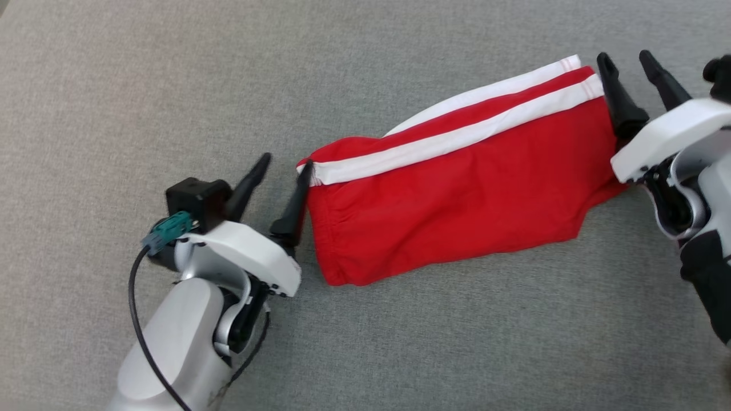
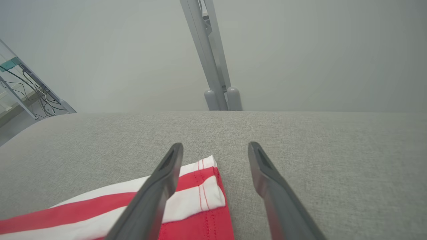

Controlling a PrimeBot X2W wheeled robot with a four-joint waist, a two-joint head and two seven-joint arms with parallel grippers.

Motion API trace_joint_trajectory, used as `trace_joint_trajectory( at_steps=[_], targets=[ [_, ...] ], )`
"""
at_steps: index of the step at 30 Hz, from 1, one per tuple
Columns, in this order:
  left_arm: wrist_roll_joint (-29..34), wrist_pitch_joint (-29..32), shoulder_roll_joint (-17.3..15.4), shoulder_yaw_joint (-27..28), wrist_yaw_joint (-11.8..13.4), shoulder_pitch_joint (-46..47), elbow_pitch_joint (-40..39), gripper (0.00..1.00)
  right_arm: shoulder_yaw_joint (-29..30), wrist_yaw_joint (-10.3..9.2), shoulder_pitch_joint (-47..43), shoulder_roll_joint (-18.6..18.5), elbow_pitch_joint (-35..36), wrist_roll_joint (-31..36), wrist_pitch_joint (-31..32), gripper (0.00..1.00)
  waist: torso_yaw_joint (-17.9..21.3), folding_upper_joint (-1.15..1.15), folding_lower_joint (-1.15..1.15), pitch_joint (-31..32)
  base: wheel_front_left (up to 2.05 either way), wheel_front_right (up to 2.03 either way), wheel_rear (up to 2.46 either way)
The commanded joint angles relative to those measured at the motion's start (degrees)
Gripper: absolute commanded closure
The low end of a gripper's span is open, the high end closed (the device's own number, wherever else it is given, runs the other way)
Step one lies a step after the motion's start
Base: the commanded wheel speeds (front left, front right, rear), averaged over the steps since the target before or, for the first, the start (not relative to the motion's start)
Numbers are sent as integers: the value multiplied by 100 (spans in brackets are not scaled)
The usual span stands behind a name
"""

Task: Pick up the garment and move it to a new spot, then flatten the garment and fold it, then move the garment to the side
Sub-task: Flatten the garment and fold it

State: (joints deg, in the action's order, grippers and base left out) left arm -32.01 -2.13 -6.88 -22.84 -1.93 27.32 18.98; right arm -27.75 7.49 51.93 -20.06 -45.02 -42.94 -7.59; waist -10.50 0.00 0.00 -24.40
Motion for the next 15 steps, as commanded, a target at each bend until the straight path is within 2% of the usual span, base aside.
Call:
trace_joint_trajectory(
  at_steps=[1, 2, 6, 9, 10, 11, 15],
  targets=[
    [216, -215, -134, 114, 306, -114, -83, 0, -46, 1, -227, -25, 85, 18, -323, 0, 155, 0, 0, 182, 0, 0, 0],
    [216, -215, -134, 114, 306, -114, -83, 0, -46, 1, -227, -25, 85, 18, -323, 0, 155, 0, 0, 182, 0, 0, 0],
    [402, -658, -190, 320, 723, -271, -319, 0, 39, 1, -559, -48, 286, 304, -696, 0, 339, 0, 0, 390, 0, 0, 0],
    [549, -906, -257, 414, 932, -381, -447, 0, 265, 1, -904, -4, 567, 673, -769, 0, 469, 0, 0, 549, 0, 0, 0],
    [592, -976, -289, 455, 991, -386, -471, 0, 425, 1, -1027, 38, 773, 808, -772, 0, 515, 0, 0, 605, 0, 0, 0],
    [764, -1161, -376, 487, 1069, -521, -502, 0, 1093, 1, -1857, 258, 1554, 1506, -765, 0, 679, 0, 0, 833, 0, 0, 0],
    [939, -1263, -489, 636, 1171, -760, -426, 0, 1595, 1, -2742, 558, 2275, 2166, -762, 0, 861, 0, 0, 1097, 0, 0, 0]
  ],
)
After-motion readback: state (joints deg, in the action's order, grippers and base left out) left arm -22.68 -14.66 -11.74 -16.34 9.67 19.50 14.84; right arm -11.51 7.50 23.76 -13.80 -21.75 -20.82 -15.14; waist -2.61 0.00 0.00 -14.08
